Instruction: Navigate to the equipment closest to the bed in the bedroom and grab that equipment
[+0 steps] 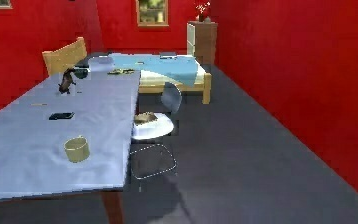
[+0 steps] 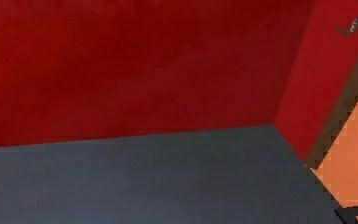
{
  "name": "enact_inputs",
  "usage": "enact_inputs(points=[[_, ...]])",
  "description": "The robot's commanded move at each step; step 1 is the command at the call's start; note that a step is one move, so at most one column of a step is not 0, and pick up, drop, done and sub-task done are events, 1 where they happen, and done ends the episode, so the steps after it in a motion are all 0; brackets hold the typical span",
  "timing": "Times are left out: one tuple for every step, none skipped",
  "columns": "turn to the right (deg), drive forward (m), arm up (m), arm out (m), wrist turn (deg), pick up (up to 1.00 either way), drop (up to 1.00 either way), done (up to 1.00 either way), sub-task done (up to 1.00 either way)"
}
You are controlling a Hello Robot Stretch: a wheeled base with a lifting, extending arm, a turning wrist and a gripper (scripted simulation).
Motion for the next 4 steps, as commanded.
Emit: enact_inputs(points=[[0.0,0.15,0.0,0.0,0.0,0.0,0.0,0.0,0.0],[-45.0,0.0,0.0,0.0,0.0,0.0,0.0,0.0,0.0],[-45.0,0.0,0.0,0.0,0.0,0.0,0.0,0.0,0.0],[-12.0,0.0,0.0,0.0,0.0,0.0,0.0,0.0,0.0]])
